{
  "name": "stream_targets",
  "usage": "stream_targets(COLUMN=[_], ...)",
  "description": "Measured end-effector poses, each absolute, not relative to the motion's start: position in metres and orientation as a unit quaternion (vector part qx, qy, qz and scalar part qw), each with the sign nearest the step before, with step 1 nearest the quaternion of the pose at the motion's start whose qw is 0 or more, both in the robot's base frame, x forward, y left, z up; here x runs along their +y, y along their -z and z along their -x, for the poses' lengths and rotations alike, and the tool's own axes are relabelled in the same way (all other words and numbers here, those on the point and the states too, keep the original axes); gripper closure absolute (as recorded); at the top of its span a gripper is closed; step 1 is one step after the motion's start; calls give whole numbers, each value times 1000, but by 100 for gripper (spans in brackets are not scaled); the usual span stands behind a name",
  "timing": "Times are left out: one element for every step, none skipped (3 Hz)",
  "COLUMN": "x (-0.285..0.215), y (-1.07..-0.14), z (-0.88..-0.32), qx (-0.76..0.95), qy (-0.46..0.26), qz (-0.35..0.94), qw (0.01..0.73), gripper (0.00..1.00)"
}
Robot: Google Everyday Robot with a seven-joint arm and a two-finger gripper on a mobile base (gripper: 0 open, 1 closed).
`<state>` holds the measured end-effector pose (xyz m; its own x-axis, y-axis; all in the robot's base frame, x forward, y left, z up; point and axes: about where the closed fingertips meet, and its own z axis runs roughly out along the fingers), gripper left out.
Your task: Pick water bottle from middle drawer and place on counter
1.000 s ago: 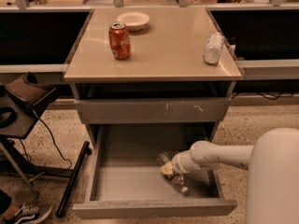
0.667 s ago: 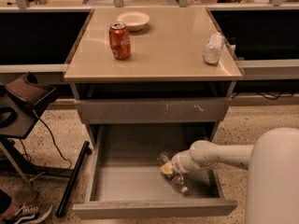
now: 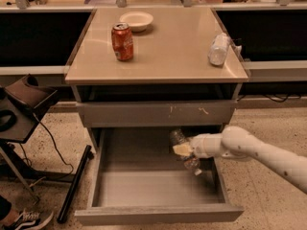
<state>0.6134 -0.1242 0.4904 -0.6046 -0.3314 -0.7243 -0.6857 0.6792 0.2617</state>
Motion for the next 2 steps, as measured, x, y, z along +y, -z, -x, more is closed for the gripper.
stream_targets(x=[-135,-135], y=[-527,-523], z=[-621,-620], qx=[832,832], qy=[-282,-282], qz=[306,306], qw=[366,366], gripper=[100,100])
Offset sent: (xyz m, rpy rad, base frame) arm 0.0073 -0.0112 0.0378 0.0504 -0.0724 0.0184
